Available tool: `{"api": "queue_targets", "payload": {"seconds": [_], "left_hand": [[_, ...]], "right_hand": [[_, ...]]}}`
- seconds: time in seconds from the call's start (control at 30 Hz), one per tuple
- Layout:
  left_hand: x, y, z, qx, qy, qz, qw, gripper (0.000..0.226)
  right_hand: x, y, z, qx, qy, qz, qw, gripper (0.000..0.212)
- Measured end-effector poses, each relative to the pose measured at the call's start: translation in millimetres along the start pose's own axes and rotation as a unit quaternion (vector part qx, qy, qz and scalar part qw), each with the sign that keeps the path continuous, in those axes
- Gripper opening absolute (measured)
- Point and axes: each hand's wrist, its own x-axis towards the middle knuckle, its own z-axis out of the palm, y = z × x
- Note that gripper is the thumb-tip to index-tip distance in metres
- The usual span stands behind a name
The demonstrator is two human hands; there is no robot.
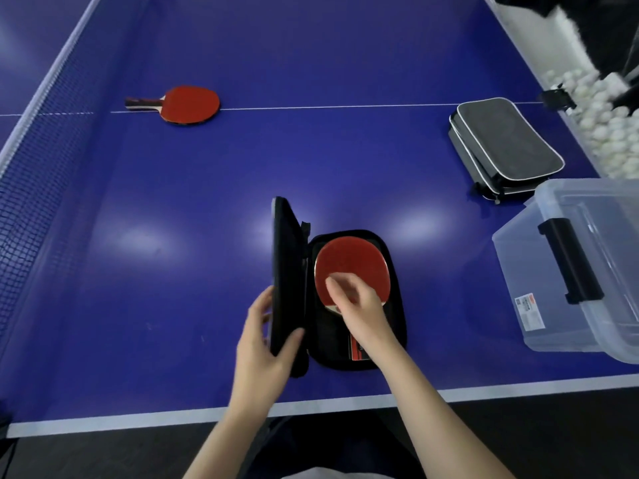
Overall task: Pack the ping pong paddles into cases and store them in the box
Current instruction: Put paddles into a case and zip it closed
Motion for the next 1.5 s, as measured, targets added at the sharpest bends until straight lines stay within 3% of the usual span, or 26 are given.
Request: {"api": "queue_targets", "payload": {"seconds": [0.13, 0.27, 0.33, 0.43, 0.57, 0.7, 1.0, 1.1, 1.23, 1.37, 1.43, 1.5], "left_hand": [[-4, 17, 32, 0.031, -0.115, 0.038, 0.992, 0.081], [2, 17, 52, 0.03, -0.177, 0.052, 0.982, 0.075], [11, 10, 60, 0.057, -0.165, 0.045, 0.984, 0.066], [29, -3, 76, 0.181, -0.141, 0.037, 0.973, 0.064], [45, -22, 105, 0.317, -0.172, 0.047, 0.931, 0.078], [47, -38, 127, 0.441, -0.182, 0.065, 0.876, 0.09], [42, -49, 134, 0.502, -0.163, 0.082, 0.845, 0.089], [41, -48, 133, 0.505, -0.165, 0.076, 0.844, 0.088], [41, -45, 127, 0.467, -0.171, 0.082, 0.864, 0.09], [47, -37, 109, 0.305, -0.129, 0.059, 0.942, 0.084], [56, -32, 98, 0.222, -0.06, -0.026, 0.973, 0.086], [70, -24, 86, 0.08, -0.038, -0.157, 0.984, 0.093]], "right_hand": [[-2, -21, -7, 0.035, -0.037, -0.016, 0.999, 0.029], [10, -9, -36, -0.059, 0.041, -0.033, 0.997, 0.031], [18, 5, -56, -0.073, 0.091, -0.01, 0.993, 0.032], [31, 30, -82, -0.06, 0.121, 0.041, 0.99, 0.027], [43, 66, -89, -0.092, 0.112, 0.102, 0.984, 0.023], [50, 85, -88, -0.129, 0.122, 0.13, 0.976, 0.036], [54, 89, -82, -0.022, 0.077, 0.242, 0.967, 0.071], [59, 85, -81, 0.024, 0.055, 0.263, 0.963, 0.064], [57, 80, -80, 0.08, 0.072, 0.249, 0.963, 0.062], [54, 69, -80, 0.152, 0.076, 0.225, 0.959, 0.052], [53, 62, -81, 0.167, 0.071, 0.218, 0.959, 0.049], [51, 55, -85, 0.18, 0.06, 0.213, 0.958, 0.048]]}}
